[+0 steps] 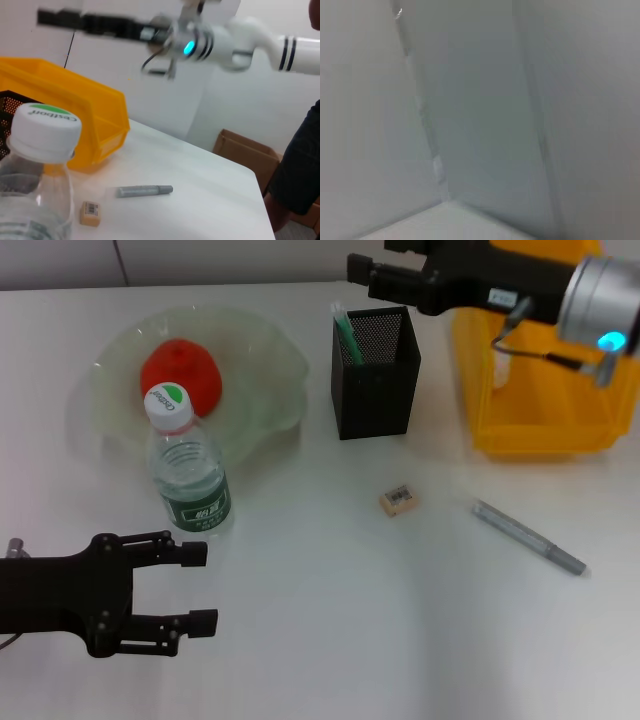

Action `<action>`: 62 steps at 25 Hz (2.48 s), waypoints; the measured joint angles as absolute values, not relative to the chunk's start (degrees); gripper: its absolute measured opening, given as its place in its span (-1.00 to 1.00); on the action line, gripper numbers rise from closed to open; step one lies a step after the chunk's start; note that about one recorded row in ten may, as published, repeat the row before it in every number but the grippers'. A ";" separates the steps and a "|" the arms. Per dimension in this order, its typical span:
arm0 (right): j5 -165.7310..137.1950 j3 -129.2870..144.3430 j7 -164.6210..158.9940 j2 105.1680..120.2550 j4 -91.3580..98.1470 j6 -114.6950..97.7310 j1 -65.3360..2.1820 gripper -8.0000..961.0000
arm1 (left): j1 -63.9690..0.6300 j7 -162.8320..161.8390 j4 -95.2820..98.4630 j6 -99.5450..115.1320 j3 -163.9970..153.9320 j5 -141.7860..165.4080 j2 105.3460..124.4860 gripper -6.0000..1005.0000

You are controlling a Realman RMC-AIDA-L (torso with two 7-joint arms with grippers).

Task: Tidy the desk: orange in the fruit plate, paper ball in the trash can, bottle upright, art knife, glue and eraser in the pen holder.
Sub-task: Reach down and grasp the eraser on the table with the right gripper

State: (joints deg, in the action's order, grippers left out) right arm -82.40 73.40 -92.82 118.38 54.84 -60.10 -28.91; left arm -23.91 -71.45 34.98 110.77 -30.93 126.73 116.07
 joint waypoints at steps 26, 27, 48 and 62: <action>-150.53 91.61 -142.88 119.73 62.29 -83.38 -51.97 0.45 | -24.20 -71.38 34.98 111.74 -31.10 126.30 116.72 0.67; -148.98 91.52 -142.88 119.73 60.42 -82.50 -52.52 0.44 | -24.21 -71.38 34.98 111.71 -31.11 126.29 116.74 0.67; -143.71 93.49 -142.69 119.91 44.11 -74.03 -57.37 0.35 | -24.27 -71.37 34.98 111.62 -31.07 126.30 116.84 0.67; -143.18 92.96 -142.90 119.47 53.87 -79.12 -54.23 -0.24 | -23.76 -71.36 34.98 111.79 -30.93 126.26 116.57 0.67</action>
